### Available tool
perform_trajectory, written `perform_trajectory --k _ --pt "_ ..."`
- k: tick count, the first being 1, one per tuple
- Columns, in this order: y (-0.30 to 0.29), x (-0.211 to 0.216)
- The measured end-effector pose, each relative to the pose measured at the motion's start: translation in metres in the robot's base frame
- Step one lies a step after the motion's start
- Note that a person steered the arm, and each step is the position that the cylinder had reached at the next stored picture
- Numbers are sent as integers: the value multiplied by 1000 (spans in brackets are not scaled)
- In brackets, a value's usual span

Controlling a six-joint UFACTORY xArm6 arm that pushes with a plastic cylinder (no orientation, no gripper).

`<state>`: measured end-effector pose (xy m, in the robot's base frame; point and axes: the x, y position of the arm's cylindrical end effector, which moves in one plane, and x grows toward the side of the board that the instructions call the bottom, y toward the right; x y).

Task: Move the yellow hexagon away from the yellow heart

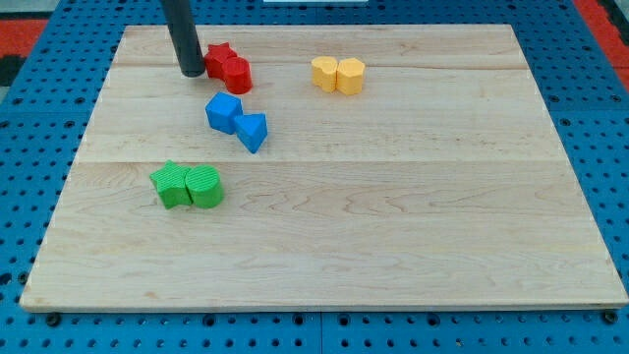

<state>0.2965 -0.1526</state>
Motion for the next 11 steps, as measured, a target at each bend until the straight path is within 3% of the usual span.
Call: perform_trajectory --k 1,2,3,4,8,10,11 --pt "75 0" --pt "90 -4" --pt "74 25" --pt "102 38" --pt "227 3" --pt "210 40" --pt "195 32"
